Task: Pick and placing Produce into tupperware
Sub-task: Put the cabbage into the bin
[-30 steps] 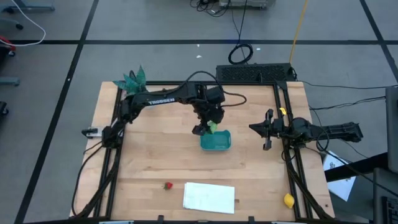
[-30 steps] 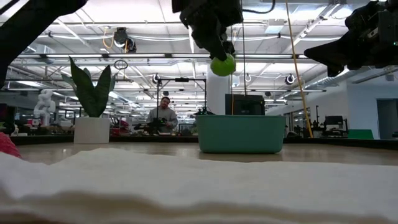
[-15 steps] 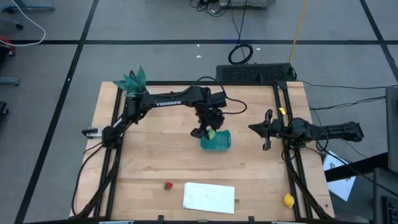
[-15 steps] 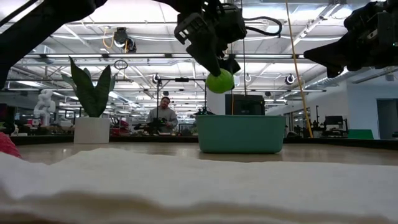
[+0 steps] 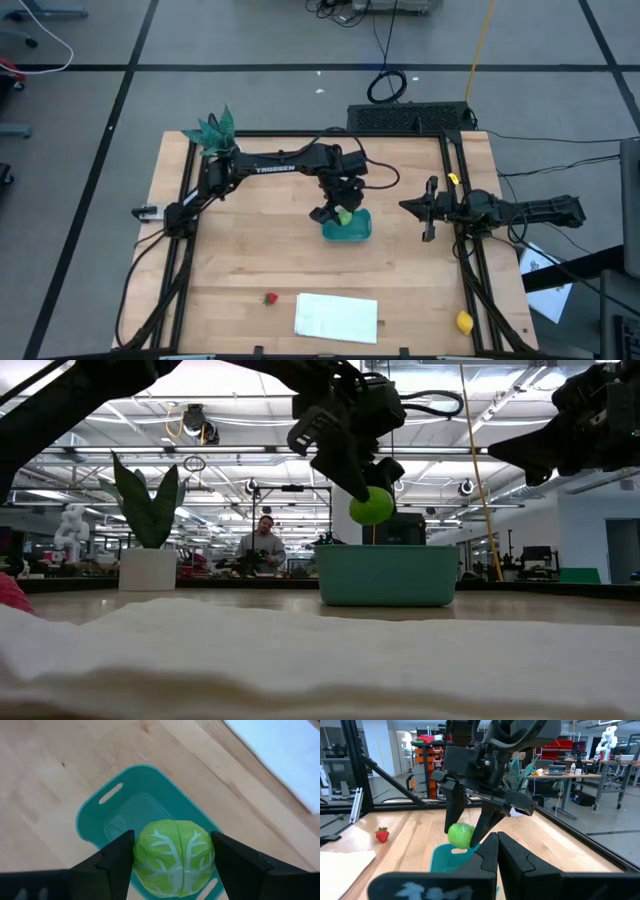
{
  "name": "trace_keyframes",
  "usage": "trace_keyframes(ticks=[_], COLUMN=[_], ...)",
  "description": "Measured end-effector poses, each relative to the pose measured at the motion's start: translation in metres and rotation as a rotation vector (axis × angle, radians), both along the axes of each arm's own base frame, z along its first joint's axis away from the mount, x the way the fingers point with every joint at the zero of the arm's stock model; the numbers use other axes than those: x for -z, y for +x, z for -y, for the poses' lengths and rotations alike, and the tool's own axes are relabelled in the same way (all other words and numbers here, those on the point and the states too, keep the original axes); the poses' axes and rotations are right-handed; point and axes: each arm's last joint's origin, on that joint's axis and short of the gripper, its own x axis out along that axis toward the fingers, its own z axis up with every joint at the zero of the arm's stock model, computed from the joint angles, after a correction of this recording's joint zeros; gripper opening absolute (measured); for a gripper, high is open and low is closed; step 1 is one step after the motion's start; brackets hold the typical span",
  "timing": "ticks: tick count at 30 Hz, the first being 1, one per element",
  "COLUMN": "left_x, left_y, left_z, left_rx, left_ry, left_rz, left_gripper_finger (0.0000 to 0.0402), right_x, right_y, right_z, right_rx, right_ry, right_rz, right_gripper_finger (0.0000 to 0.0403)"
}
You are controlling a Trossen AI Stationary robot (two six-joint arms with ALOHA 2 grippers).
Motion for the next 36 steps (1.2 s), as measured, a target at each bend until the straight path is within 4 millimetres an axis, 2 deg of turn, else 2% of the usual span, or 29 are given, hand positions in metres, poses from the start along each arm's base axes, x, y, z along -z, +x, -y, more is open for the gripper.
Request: trace_keyframes(ticks=[9,15,32,36], left_x=[0.000,0.012,0.022,0.034], left_y=[0.001,0.003,0.005,0.003], left_z=[0.000,-0.001,-0.001,-0.001], left_rx=[0.053,0.029,0.065,0.063], left_ry=[0.023,-0.067,-0.014,0.003], left_rz=[0.038,-0.005,-0.009,-0.049], left_gripper_finger=[0.0237,0.0236,0.0236,0.0236], right_x=[0.000,0.000,0.001,0.001], right_y=[0.000,0.000,0.001,0.001], right_z=[0.000,0.000,0.000,0.000], right_rx=[0.000,0.000,0.000,0.000], right_ry=[0.000,0.000,0.014,0.014], right_rz=[-0.004,-0.004,-0.007,-0.007], right_gripper_finger=[0.0000,0.0000,0.0000,0.0000])
